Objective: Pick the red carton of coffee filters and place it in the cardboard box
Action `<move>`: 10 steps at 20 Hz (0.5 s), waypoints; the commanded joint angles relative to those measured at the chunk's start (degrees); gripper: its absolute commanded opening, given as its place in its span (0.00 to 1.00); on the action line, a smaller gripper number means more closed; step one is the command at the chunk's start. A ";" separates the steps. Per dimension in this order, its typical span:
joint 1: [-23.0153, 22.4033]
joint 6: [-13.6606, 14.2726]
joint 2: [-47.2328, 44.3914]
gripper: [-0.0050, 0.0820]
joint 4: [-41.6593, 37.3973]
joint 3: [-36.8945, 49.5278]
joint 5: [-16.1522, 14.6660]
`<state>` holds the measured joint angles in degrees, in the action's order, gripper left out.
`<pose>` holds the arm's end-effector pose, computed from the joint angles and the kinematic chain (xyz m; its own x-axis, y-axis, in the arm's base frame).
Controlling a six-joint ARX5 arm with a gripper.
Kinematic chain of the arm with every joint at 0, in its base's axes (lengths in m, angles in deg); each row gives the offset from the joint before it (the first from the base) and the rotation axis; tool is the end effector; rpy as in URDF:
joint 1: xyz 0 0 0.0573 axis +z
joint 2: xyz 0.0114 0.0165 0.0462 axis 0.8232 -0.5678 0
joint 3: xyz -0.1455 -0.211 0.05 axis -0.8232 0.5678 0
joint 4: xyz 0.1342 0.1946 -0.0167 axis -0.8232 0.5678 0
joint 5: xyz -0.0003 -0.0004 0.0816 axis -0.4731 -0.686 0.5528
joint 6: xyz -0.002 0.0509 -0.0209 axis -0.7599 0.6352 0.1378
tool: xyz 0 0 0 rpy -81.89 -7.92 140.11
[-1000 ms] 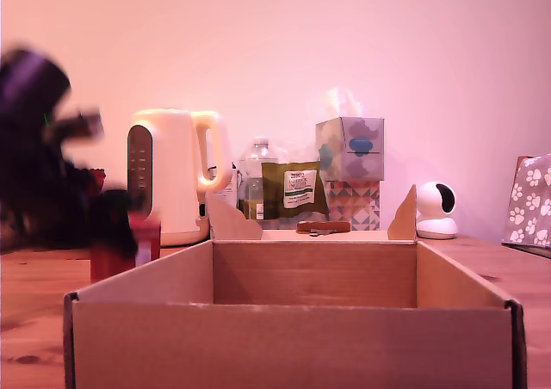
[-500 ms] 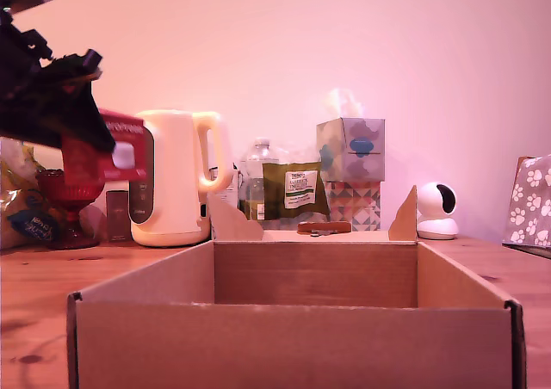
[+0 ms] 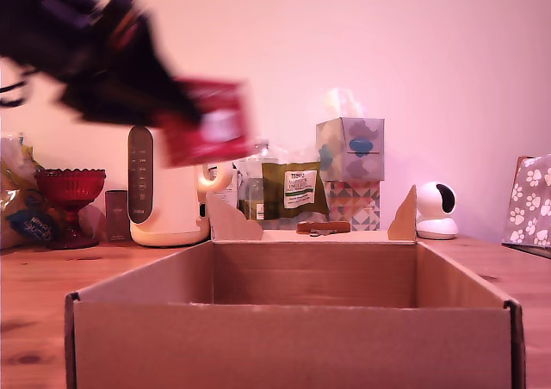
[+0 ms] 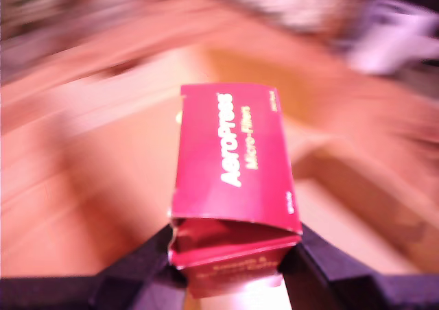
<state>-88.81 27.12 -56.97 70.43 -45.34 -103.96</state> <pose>0.1911 -0.1408 0.2401 0.4710 -0.7879 -0.3966 0.8129 0.5623 -0.1517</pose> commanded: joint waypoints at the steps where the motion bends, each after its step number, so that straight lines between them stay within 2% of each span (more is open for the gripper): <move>1: -3.04 0.24 -1.16 0.30 -2.21 1.44 0.66; 3: -6.97 0.24 -2.25 0.30 -3.21 1.44 2.73; 6: -10.40 0.22 -4.09 0.30 -4.02 1.44 3.10; 10: -12.00 0.26 -6.21 0.30 -4.61 1.44 4.33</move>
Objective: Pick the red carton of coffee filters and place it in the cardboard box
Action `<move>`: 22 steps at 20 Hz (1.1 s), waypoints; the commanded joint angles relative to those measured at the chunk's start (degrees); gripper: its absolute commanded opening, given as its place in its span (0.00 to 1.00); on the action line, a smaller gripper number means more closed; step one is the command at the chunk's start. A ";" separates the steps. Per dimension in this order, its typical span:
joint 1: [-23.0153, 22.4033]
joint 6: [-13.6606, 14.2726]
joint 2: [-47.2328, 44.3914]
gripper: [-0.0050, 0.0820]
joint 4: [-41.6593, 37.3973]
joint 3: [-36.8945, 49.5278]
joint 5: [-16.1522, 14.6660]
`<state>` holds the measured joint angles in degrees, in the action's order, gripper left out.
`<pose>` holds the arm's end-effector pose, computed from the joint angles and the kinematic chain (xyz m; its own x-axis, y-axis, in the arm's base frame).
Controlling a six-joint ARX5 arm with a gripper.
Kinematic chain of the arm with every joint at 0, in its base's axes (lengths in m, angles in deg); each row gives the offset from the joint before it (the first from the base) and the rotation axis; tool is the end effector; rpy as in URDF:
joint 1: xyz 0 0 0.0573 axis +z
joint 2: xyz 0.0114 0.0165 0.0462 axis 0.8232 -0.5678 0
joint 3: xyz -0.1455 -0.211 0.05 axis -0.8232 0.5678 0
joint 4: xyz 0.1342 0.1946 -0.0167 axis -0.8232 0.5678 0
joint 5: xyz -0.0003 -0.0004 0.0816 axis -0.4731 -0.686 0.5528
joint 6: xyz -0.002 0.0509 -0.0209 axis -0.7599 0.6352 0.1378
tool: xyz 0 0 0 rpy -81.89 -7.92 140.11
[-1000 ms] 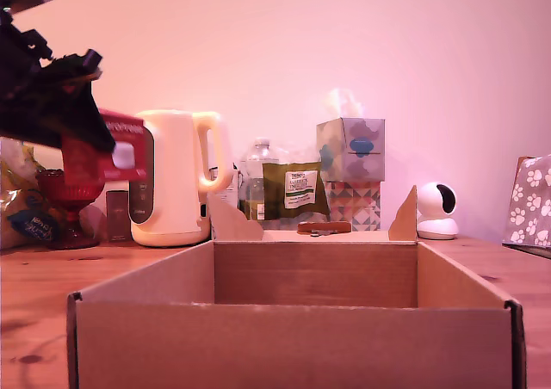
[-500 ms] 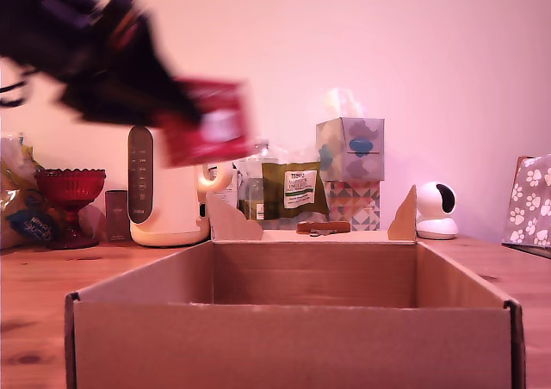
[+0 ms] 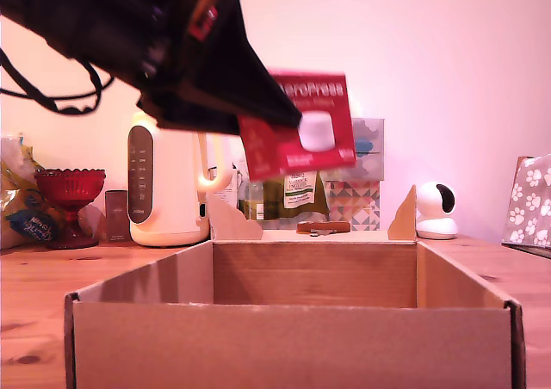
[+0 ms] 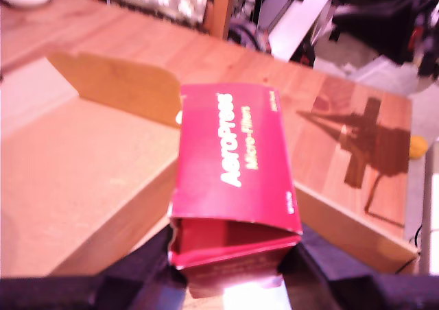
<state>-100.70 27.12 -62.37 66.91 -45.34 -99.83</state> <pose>0.1704 -0.1868 0.2238 0.3532 -0.8279 -0.4357 0.8845 0.4472 -0.1327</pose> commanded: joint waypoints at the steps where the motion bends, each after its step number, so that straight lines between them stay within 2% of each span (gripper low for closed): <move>1: -0.11 0.26 -1.44 0.30 -1.40 1.44 0.33; 7: -0.24 0.22 -10.43 0.30 0.46 1.42 0.37; 11: -0.59 0.22 -12.46 0.31 1.70 1.40 0.37; 12: -0.59 0.22 -12.44 0.37 1.81 1.31 0.33; 14: -0.59 0.07 -12.37 0.76 1.88 1.01 -0.42; 15: -0.59 0.04 -12.11 0.87 2.16 0.83 -1.60; 16: -0.61 0.09 -11.65 0.91 2.10 0.81 -1.81; 19: -0.59 -0.44 -8.72 0.88 2.54 0.81 -0.92; 22: -0.57 -0.42 -3.54 0.76 3.78 0.81 1.16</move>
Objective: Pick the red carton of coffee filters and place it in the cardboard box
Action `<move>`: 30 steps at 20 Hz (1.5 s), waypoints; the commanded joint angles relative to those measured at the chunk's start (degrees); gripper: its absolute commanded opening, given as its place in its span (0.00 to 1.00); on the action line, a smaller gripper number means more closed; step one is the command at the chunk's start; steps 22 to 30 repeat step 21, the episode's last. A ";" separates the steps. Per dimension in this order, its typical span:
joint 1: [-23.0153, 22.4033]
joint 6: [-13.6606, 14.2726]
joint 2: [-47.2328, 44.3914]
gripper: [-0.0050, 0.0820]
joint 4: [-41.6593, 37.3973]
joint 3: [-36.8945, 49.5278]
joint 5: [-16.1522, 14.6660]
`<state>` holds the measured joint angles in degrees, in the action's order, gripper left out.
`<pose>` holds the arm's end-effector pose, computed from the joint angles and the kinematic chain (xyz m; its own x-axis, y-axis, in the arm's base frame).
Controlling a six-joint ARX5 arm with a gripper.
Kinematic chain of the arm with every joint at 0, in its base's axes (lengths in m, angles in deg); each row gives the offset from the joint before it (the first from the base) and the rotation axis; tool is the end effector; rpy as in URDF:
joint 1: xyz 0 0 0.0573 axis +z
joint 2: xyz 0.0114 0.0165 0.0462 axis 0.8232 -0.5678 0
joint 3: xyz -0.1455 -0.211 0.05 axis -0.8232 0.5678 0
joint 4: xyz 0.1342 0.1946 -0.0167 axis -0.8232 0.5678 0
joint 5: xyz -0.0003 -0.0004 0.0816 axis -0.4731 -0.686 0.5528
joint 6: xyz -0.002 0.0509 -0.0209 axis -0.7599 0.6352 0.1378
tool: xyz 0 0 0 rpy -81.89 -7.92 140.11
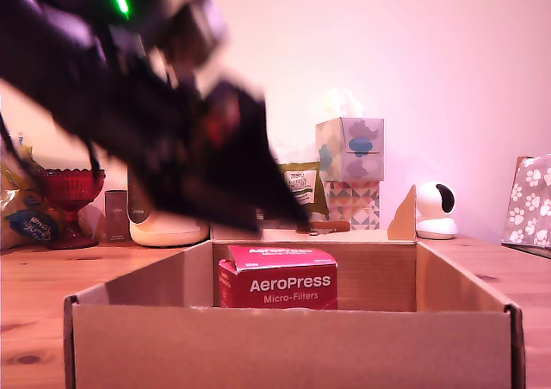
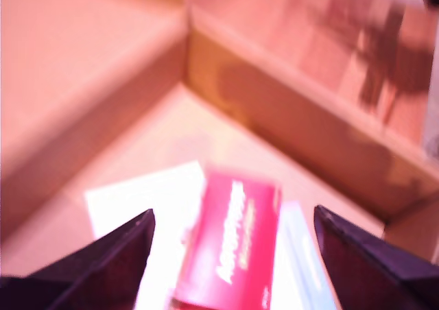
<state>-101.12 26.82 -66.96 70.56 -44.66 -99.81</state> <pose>0.1715 -0.1905 0.1962 0.2932 -0.7747 -0.5603 0.8686 0.4607 -0.1823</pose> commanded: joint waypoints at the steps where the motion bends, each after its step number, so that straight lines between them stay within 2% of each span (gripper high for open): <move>1: -0.15 -0.11 2.84 0.70 1.11 0.13 2.12; 2: -0.11 -0.09 4.50 0.61 2.36 0.13 2.67; 3: 0.11 -0.02 5.90 0.45 3.93 0.13 4.22; 5: 0.85 1.25 7.76 0.01 5.18 0.17 5.62; 6: 1.36 2.01 8.66 0.06 4.76 0.17 7.48; 8: 2.64 1.97 10.19 0.03 4.13 0.26 10.14; 12: 8.63 -1.03 14.05 0.03 -3.78 5.68 10.21; 13: 10.95 -2.71 15.15 0.03 -4.79 7.54 10.14; 15: 15.63 -3.28 17.79 0.03 -5.38 10.54 9.84; 21: 29.11 -7.23 28.89 0.03 -5.07 16.06 8.76; 30: 29.11 -7.23 28.89 0.03 -5.07 16.06 8.76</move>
